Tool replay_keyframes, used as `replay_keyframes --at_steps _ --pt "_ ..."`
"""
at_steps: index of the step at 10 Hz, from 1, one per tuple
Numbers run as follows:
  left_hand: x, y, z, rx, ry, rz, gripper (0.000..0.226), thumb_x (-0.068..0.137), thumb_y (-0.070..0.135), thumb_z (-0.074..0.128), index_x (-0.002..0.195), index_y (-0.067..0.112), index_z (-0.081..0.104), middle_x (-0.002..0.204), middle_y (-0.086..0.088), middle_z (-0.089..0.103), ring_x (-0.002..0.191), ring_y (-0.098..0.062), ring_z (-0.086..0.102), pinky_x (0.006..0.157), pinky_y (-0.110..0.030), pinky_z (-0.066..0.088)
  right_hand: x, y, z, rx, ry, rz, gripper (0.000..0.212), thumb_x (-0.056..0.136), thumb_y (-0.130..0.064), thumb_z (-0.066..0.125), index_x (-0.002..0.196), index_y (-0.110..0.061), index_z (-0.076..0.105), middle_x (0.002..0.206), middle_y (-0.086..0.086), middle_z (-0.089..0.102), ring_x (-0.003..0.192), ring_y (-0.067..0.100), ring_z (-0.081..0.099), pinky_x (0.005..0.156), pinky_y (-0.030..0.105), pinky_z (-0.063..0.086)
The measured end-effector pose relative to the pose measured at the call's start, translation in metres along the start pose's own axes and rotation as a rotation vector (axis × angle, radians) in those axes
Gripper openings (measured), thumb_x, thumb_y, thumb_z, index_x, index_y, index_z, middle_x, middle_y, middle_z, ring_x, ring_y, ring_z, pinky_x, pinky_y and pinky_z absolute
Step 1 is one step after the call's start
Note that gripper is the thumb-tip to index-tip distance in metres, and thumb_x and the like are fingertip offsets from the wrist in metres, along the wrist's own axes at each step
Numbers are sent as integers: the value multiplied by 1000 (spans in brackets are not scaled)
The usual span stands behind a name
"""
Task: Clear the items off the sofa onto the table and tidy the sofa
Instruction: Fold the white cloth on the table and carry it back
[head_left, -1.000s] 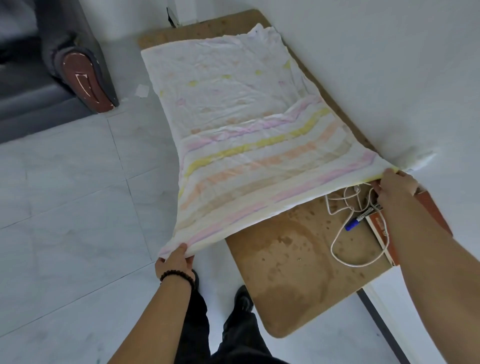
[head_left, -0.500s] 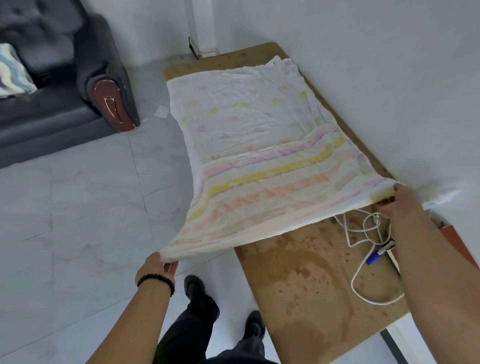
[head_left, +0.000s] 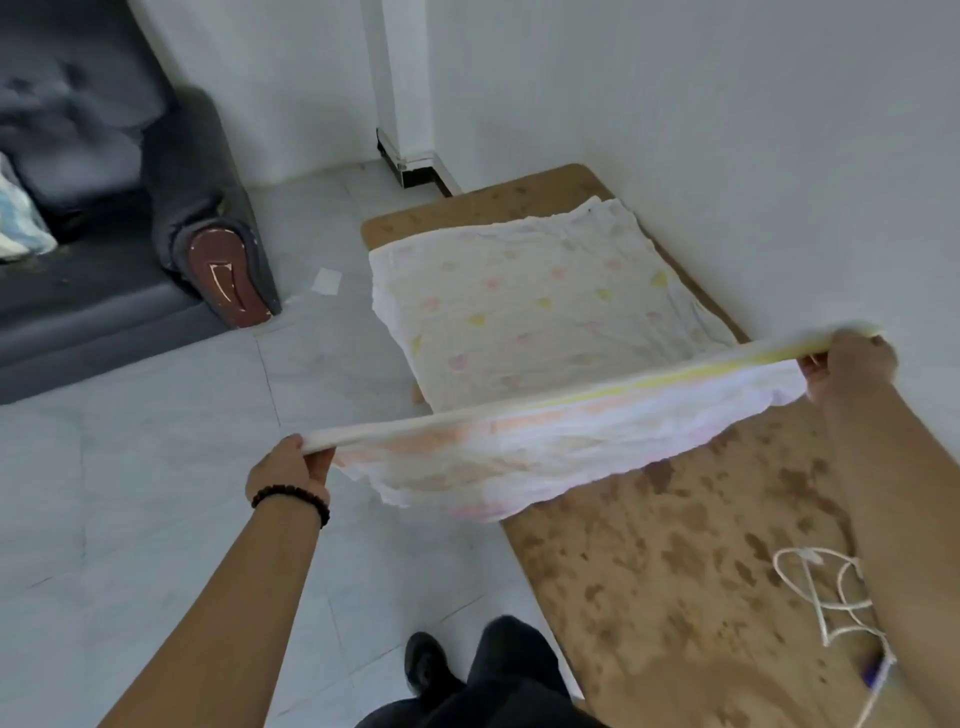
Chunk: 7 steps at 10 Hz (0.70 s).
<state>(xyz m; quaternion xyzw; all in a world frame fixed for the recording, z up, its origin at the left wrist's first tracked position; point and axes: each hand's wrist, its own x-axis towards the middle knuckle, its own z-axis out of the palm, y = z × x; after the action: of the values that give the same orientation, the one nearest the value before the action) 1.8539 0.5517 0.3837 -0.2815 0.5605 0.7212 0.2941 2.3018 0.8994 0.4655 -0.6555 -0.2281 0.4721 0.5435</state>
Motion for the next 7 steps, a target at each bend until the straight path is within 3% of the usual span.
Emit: replay_keyframes --at_steps 1,3,4,5,6,7 --pt "34 28 30 41 -32 -12 18 95 8 58 111 5 53 114 -12 56 88 -22 62 65 -31 58 -1 -2 44 19 -33 -59 33 90 -1 48 116 -15 63 115 8 67 100 23 68 74 35 62" --pt "101 60 105 77 -17 5 19 94 7 57 113 4 52 113 -14 55 91 -23 62 63 -30 59 24 -4 147 41 -97 -75 28 91 3 43 95 -19 61 93 2 64 84 17 66 70 30 60" --pt "136 77 147 145 -12 38 10 97 7 50 106 3 52 105 -10 56 105 -23 60 76 -30 59 57 3 199 15 -91 -89 33 87 8 42 104 -13 62 94 4 65 86 18 67 68 30 59" --pt "161 92 192 202 -14 24 22 100 1 37 81 10 45 86 -4 49 98 -18 57 93 -27 51 87 10 256 -30 -83 -63 42 84 10 43 119 -6 61 108 11 67 90 20 68 70 32 61" --pt "176 103 236 338 13 66 32 101 -1 30 75 16 38 81 -1 43 85 -13 54 100 -22 41 109 11 299 -94 -47 -57 38 88 9 43 115 -11 60 104 6 66 87 17 67 70 31 61" --pt "216 111 269 259 29 -3 31 102 0 31 76 15 39 82 0 43 90 -12 52 95 -22 48 136 20 353 -86 -58 -55 41 88 10 41 118 -9 60 114 11 67 89 18 67 70 33 62"
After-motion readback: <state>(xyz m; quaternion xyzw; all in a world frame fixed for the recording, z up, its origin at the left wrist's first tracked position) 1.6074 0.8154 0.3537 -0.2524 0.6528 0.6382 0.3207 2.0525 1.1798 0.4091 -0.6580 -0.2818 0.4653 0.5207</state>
